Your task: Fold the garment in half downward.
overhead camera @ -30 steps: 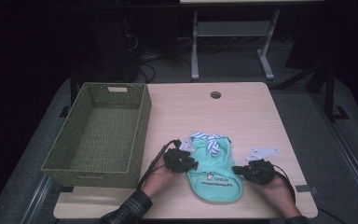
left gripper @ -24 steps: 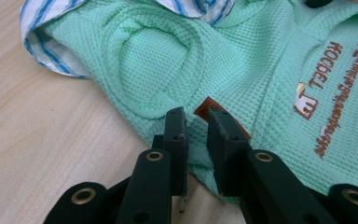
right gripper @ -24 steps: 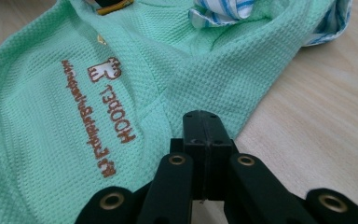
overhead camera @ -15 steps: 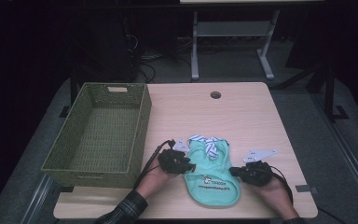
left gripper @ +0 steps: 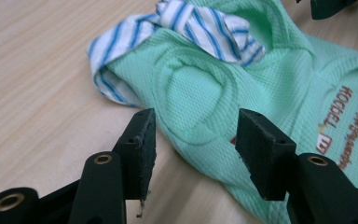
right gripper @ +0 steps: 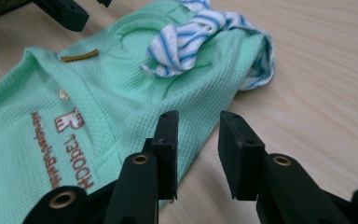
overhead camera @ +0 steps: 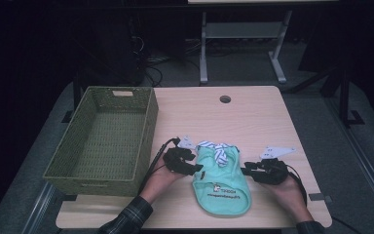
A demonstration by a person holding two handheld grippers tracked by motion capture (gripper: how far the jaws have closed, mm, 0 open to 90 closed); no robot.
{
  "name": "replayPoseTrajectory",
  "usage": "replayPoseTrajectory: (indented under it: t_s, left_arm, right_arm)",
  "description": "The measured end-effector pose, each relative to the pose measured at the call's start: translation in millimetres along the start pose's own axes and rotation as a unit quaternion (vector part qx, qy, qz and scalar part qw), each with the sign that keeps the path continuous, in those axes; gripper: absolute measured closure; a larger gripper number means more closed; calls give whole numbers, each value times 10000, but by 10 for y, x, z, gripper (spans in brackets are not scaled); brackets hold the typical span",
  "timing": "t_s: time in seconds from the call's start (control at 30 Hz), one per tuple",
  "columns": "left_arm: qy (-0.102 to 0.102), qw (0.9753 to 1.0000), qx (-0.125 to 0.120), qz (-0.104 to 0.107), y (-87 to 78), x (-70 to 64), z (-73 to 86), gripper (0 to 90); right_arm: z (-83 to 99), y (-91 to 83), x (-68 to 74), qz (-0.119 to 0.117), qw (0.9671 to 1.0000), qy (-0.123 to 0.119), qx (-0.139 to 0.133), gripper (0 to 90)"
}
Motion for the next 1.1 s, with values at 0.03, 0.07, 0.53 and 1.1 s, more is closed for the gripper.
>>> replayPoseTrajectory:
  t_s: [0.03, 0.07, 0.53, 1.1]
  left_arm:
    - [17, 10000, 38, -11, -4, 19, -14, 471]
    - [-10, 10000, -41, -45, -5, 40, -38, 469]
    - [-215, 9997, -37, -92, 78, 263, -176, 442]
    - [-539, 9982, -169, -203, 265, 613, -253, 476]
  right_arm:
    - [-23, -1, -9, 11, 10000, 38, -32, 667]
    - [-46, -6, -23, 26, 10000, 45, -32, 662]
    - [-429, 54, -188, 13, 9992, 59, -392, 626]
    - [-587, 416, -376, 29, 9991, 201, -371, 622]
Point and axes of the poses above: each handheld gripper's, and its own axes: y roughly forward along the jaws, z roughly out of its underside, x roughly to its left, the point moved 8 cm from there along y, roughly forward along the jaws, and after that the axes turned 1 degree about z, right-handed, at the moved point
